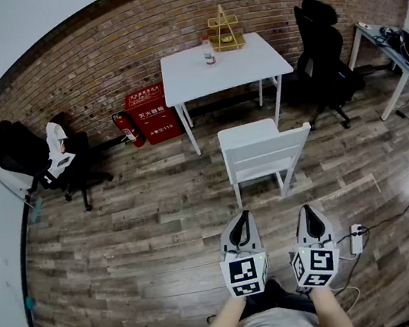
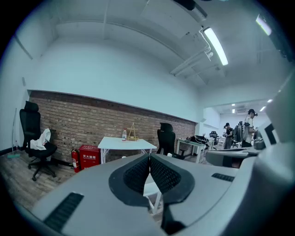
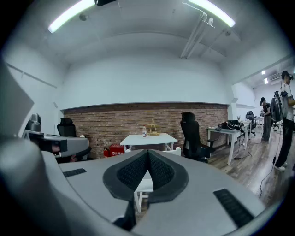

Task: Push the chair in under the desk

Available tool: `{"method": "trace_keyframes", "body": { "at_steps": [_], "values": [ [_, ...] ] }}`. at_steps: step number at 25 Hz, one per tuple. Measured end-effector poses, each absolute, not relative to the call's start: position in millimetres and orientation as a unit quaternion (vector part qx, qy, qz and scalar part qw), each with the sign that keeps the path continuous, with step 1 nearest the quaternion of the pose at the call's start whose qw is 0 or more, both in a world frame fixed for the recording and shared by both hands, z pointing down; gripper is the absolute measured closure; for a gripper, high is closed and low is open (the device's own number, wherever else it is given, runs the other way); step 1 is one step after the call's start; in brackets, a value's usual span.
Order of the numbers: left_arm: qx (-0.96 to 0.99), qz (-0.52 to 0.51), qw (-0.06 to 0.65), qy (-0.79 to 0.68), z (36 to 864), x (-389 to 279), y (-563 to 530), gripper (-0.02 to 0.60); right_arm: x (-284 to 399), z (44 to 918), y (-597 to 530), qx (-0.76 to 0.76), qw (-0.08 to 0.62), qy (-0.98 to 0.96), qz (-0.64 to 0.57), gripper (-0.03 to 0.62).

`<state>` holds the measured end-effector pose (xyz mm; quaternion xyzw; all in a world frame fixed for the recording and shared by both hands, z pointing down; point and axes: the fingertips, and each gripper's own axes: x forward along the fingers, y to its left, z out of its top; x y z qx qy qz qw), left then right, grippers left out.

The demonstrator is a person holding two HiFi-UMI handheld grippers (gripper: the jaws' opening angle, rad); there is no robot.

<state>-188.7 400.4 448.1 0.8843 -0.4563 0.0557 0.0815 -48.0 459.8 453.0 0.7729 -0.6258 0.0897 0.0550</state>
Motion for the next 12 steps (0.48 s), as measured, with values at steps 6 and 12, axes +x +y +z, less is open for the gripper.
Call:
{"method": "trace_keyframes", "body": {
  "at_steps": [6, 12],
  "values": [
    [0.885, 0.056, 0.083, -0.455, 449.6, -187.4, 399.3, 0.565, -48.8, 454.5, 457.9, 0.772, 0.054, -0.627, 0.092, 0.577],
    [0.883, 0.06, 0.088, -0.457, 453.5, -187.3, 397.6, 0.565, -48.6, 458.8, 456.0, 0.77, 0.056, -0.628, 0.1, 0.579]
  ]
}}
